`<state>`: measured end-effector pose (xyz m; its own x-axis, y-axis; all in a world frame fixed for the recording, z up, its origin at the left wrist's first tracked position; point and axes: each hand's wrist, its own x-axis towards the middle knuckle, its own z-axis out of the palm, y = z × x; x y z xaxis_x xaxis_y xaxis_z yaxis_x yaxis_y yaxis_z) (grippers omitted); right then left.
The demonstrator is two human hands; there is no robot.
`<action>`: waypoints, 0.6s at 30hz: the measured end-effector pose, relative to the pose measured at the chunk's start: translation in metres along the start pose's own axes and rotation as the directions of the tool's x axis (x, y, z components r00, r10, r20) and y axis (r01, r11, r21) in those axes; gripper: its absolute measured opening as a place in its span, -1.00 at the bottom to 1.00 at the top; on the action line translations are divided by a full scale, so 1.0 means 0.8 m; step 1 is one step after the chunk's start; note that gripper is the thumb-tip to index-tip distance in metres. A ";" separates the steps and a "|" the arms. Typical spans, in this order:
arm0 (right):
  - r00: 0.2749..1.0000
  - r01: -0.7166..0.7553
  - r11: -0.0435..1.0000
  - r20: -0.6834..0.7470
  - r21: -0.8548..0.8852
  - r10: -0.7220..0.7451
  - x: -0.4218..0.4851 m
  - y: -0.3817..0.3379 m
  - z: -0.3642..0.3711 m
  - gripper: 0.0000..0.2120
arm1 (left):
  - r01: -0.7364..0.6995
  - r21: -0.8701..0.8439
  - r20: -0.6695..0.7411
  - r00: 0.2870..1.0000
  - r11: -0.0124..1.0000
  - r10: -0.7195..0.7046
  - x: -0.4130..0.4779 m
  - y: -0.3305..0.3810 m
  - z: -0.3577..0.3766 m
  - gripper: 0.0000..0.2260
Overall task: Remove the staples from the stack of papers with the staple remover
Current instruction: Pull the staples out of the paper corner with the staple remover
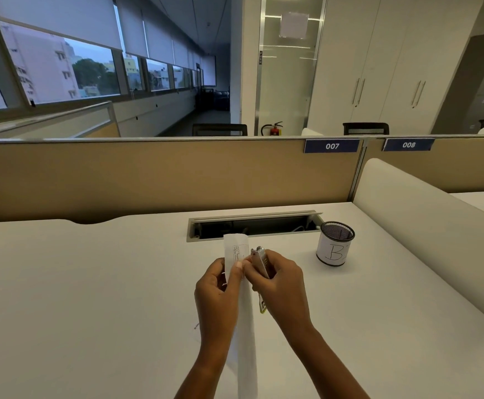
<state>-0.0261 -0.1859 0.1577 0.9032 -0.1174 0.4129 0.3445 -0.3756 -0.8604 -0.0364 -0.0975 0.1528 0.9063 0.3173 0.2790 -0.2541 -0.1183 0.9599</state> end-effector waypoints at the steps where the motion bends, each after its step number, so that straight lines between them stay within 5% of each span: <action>1: 0.999 -0.032 0.999 0.009 0.017 0.032 0.002 -0.001 0.000 -0.89 | -0.014 0.027 0.012 1.000 1.000 0.014 0.000 0.001 0.000 -0.85; 11: 0.994 -0.106 0.993 0.018 0.052 0.105 0.009 0.001 0.001 -0.86 | -0.017 0.028 0.097 0.995 0.999 0.014 -0.005 0.009 0.000 -0.88; 18: 0.999 0.006 0.994 0.034 -0.109 -0.003 0.011 0.000 -0.001 -0.86 | 0.282 -0.208 0.143 0.956 0.937 -0.257 0.006 0.015 -0.004 -0.83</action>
<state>-0.0188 -0.1875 0.1616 0.9103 -0.0855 0.4049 0.3201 -0.4747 -0.8199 -0.0361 -0.0944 0.1661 0.9798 0.1995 0.0167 -0.0523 0.1742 0.9833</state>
